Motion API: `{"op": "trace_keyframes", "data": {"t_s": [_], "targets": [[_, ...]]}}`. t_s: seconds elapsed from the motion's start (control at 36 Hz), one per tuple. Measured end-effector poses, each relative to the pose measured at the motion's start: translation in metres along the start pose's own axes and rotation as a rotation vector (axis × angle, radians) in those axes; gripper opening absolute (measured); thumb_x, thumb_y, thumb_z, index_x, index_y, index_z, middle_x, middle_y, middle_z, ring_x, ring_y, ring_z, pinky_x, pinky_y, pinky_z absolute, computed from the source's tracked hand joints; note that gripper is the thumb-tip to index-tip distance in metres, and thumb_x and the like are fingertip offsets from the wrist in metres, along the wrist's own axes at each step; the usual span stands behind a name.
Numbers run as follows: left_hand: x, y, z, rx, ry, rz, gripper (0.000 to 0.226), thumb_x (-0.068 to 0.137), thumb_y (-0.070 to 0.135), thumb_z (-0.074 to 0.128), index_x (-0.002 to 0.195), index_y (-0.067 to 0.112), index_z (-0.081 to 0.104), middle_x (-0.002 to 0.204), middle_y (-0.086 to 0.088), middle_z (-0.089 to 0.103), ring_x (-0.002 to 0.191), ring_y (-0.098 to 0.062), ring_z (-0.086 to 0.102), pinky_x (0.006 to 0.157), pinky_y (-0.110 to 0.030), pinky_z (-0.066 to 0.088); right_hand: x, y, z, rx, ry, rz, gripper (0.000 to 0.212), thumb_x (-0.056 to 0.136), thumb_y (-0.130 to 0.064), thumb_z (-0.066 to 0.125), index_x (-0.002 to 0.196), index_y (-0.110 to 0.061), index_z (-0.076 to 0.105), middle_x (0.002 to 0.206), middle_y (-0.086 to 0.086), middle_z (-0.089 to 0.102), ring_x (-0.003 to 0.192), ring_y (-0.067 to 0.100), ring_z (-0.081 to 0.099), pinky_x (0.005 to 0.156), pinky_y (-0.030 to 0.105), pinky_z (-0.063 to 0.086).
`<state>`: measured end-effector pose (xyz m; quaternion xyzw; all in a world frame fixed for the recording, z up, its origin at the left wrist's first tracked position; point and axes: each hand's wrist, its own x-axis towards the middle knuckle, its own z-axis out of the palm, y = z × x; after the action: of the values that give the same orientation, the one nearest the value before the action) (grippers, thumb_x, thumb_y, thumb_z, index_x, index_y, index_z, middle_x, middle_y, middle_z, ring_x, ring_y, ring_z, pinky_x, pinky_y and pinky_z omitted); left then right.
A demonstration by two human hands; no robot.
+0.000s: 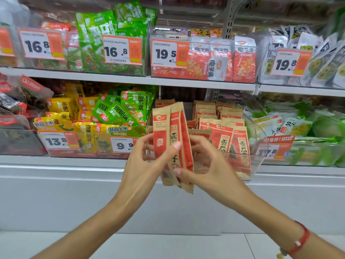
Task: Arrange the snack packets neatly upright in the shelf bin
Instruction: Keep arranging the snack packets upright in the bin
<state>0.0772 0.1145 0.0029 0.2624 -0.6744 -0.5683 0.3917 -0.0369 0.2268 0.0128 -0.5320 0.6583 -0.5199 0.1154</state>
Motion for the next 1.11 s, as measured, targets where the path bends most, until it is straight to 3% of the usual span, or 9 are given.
{"op": "trace_keyframes", "data": {"t_s": [0.11,0.25,0.47,0.53,0.64,0.72,0.83,1.0,1.11], "targets": [[0.007,0.007,-0.008,-0.124,-0.012,-0.044,0.042,0.073,0.049,0.068,0.111,0.032,0.064,0.104,0.010,0.070,0.098,-0.005,0.067,0.078,-0.019,0.054,0.008,0.004,-0.016,0.286,-0.050,0.198,0.056,0.070,-0.026,0.076,0.121,-0.027,0.054,0.110,-0.008,0.070,0.101,0.006,0.067,0.085,0.028,0.056],[0.009,0.010,-0.018,-0.246,-0.125,-0.117,0.042,0.078,0.032,0.069,0.119,0.026,0.063,0.106,0.005,0.073,0.095,-0.008,0.070,0.062,-0.016,0.055,0.009,0.007,-0.022,0.388,-0.121,0.261,0.050,0.077,-0.023,0.070,0.125,-0.023,0.056,0.116,-0.004,0.070,0.107,0.015,0.066,0.094,0.041,0.052],[0.000,0.006,-0.004,-0.229,-0.006,0.005,0.028,0.079,0.020,0.074,0.106,0.024,0.067,0.095,0.007,0.074,0.084,-0.004,0.071,0.065,-0.017,0.056,0.007,0.013,-0.024,0.265,-0.039,0.277,0.042,0.083,-0.023,0.070,0.123,-0.032,0.060,0.109,-0.013,0.071,0.103,0.005,0.066,0.085,0.027,0.055],[-0.001,0.005,0.000,-0.262,0.040,-0.013,0.026,0.081,0.019,0.072,0.107,0.023,0.067,0.095,0.009,0.074,0.081,0.000,0.070,0.063,-0.016,0.055,0.007,0.012,-0.021,0.231,0.030,0.230,0.040,0.079,-0.027,0.073,0.118,-0.034,0.063,0.105,-0.013,0.071,0.100,0.006,0.066,0.081,0.025,0.055],[-0.004,0.005,0.005,-0.180,0.126,-0.027,0.037,0.070,0.040,0.075,0.102,0.023,0.067,0.099,0.010,0.069,0.087,0.001,0.067,0.080,-0.032,0.059,0.006,0.003,-0.019,0.081,0.327,-0.078,0.037,0.072,-0.018,0.081,0.103,-0.034,0.068,0.093,-0.015,0.072,0.089,0.001,0.066,0.071,0.013,0.053],[-0.011,0.015,0.008,-0.233,0.015,-0.031,0.047,0.059,0.048,0.071,0.097,0.022,0.070,0.097,0.007,0.072,0.087,-0.002,0.069,0.070,-0.028,0.060,0.005,0.001,-0.020,-0.201,0.461,-0.365,0.039,0.072,-0.012,0.083,0.105,-0.027,0.069,0.092,-0.011,0.068,0.084,0.006,0.065,0.069,0.015,0.052],[-0.021,0.024,0.013,-0.326,-0.090,-0.015,0.045,0.067,0.043,0.068,0.105,0.020,0.069,0.102,0.004,0.074,0.097,-0.009,0.069,0.068,-0.022,0.058,0.001,0.010,-0.010,-0.508,0.435,-0.619,0.034,0.075,-0.015,0.078,0.107,-0.018,0.071,0.093,-0.004,0.063,0.084,0.018,0.061,0.066,0.035,0.051],[-0.022,0.020,0.012,-0.467,0.038,-0.055,0.015,0.091,0.011,0.061,0.103,0.006,0.067,0.095,-0.004,0.075,0.088,-0.014,0.072,0.074,-0.025,0.059,-0.002,0.013,0.005,-0.687,0.350,-0.698,0.032,0.080,-0.020,0.075,0.112,-0.015,0.069,0.101,-0.002,0.062,0.090,0.017,0.058,0.075,0.027,0.050],[-0.011,0.015,0.007,-0.379,0.048,0.069,0.020,0.094,0.004,0.054,0.108,0.012,0.066,0.095,0.002,0.075,0.087,-0.009,0.070,0.072,-0.018,0.057,-0.009,0.006,0.006,-0.640,0.214,-0.585,0.039,0.087,-0.037,0.064,0.123,-0.021,0.064,0.118,-0.006,0.059,0.112,0.011,0.053,0.090,0.026,0.048]]}}
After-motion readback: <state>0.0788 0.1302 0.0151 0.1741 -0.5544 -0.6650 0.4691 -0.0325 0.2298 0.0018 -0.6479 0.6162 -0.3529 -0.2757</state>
